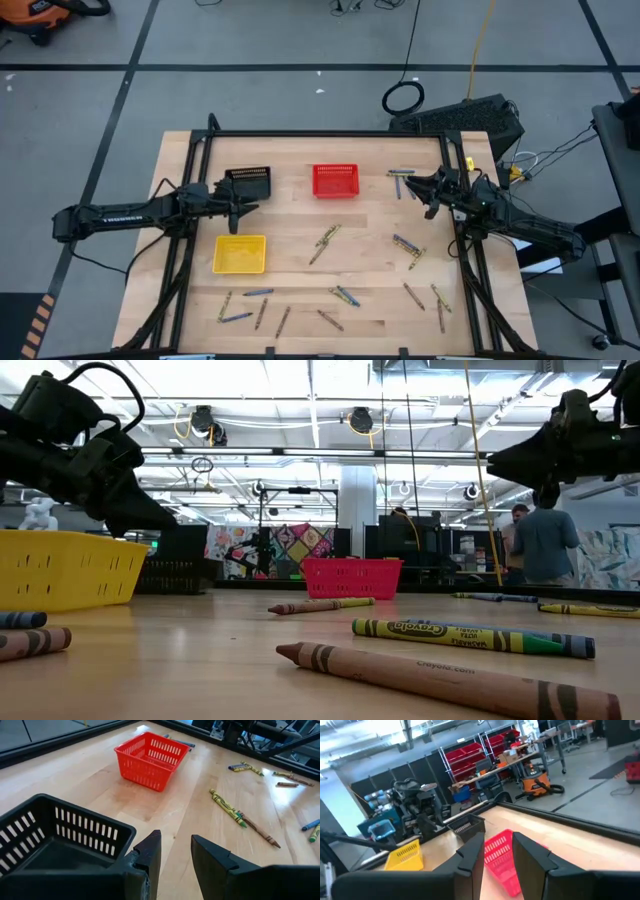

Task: Sort crayons
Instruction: Put the blue crayon into the red bin

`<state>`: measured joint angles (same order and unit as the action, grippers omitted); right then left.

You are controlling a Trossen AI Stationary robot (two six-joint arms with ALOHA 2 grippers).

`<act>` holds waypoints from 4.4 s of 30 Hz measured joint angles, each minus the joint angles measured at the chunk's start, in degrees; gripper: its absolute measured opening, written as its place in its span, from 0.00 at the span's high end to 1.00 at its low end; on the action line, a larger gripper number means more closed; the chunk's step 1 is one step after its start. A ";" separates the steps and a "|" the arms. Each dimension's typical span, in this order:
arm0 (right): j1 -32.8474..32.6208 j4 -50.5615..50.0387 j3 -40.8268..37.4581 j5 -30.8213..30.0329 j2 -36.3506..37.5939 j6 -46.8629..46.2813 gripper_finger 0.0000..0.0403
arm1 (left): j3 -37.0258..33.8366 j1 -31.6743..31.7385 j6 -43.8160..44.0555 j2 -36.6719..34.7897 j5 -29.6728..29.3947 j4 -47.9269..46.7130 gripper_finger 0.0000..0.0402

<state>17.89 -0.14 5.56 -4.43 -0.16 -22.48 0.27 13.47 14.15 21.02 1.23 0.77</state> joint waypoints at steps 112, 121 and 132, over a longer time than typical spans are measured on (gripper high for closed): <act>0.01 -23.21 34.45 -8.90 -48.97 7.26 0.60 | 30.08 0.00 -2.42 20.22 -3.23 -26.77 0.67; 0.02 -34.87 34.43 -12.32 -53.91 -1.10 0.60 | 30.08 0.00 -2.27 20.22 -3.19 -26.45 0.67; 0.09 -44.87 34.42 -12.26 -58.73 -5.33 0.60 | 30.08 0.00 -2.29 20.22 -3.10 -26.66 0.67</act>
<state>17.98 -45.01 39.99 -16.68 -58.89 -27.81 30.35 13.47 11.86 41.23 -1.86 -25.89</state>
